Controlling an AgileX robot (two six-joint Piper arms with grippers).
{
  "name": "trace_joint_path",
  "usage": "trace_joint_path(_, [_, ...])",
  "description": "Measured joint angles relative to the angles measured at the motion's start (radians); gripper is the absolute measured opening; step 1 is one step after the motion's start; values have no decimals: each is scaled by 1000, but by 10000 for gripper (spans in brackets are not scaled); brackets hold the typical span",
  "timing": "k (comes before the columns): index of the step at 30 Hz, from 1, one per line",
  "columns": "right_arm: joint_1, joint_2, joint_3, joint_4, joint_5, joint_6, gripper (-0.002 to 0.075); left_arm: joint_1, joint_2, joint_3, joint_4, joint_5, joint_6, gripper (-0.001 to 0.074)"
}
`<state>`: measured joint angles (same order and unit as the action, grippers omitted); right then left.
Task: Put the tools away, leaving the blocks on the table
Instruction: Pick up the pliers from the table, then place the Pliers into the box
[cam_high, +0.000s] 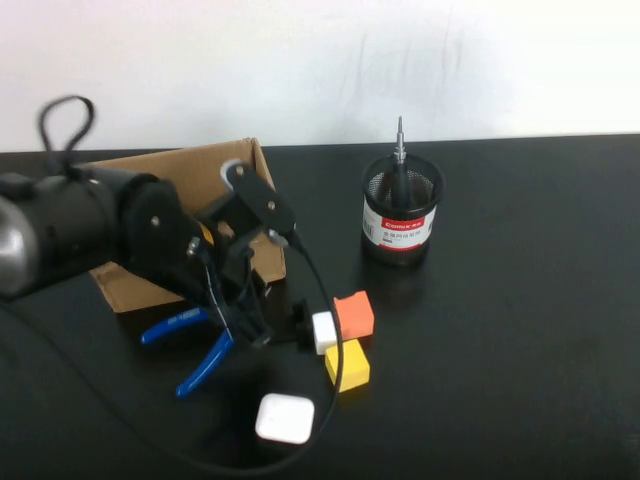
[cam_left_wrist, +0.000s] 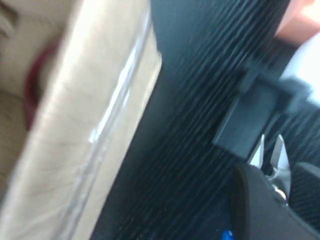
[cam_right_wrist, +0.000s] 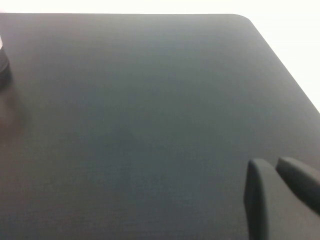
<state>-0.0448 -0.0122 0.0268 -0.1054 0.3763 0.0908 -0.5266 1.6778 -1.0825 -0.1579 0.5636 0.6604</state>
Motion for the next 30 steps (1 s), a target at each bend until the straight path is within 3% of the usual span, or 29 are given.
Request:
trace_joint_path(10, [0,0,0,0,0,0,-7,-43,-259,2,-31,-46,0,108])
trace_joint_path(19, [0,0,0,0,0,0,-7,-38,-393,2,-38,-383,0,108])
trace_joint_path(30, [0,0,0,0,0,0,-7,207,-298,2,-131,-531,-133,108])
